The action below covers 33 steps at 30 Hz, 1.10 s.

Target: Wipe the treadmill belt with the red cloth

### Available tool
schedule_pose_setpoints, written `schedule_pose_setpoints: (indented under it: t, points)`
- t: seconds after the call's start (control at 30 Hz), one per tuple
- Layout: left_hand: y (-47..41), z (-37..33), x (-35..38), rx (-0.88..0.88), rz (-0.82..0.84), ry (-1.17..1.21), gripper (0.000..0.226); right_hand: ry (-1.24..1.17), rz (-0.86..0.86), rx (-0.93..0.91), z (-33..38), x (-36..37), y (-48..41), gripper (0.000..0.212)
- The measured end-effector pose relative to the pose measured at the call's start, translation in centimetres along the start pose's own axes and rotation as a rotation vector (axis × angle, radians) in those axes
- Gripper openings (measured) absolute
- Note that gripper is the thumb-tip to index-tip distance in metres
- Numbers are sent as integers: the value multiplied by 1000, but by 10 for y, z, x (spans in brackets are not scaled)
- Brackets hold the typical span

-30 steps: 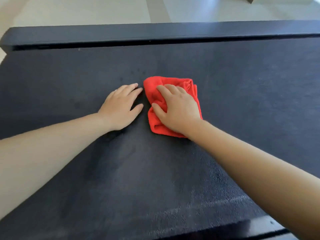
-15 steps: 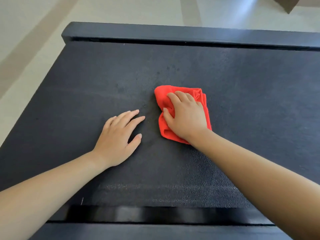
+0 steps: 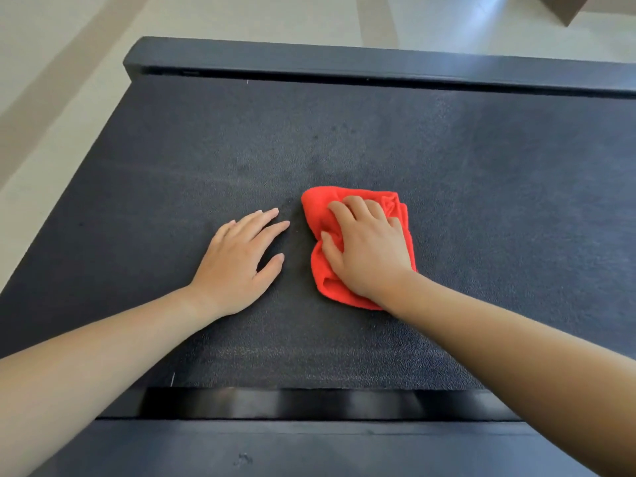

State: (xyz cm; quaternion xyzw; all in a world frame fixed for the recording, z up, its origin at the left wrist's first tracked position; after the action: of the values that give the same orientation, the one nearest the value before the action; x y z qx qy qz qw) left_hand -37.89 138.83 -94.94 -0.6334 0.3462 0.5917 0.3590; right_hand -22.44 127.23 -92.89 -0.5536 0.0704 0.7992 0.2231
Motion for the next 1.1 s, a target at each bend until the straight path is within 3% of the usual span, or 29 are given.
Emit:
schedule_pose_setpoints:
  t: [0.23,0.4,0.8,1.1]
  points:
    - [-11,7,1,46,30,-3,60,-35,-33,-92,-3,-3,22,45]
    - [-48,7,4,160,52,-111,63,-39,-62,-41,-16,0,-28,42]
    - [-221,27,15,-192,36,-111,59,-66,-234,113,-65,11,-165,35]
    - [-246,35,34,-276,-93,-100,58,-76,-242,80,-111,6,-260,40]
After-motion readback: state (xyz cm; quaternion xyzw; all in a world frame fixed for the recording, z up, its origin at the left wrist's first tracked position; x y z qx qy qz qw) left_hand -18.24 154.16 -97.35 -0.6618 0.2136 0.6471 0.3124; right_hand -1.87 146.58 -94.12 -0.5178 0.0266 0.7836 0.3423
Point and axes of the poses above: each hand's wrist, its own y-axis away from the middle knuckle, its own x-axis out of the palm, z = x × y, the point moved 2 cm from there along -y, towards the middle knuckle, and after that the axes turned 14 degrees about -y, right-handed, at the moved point
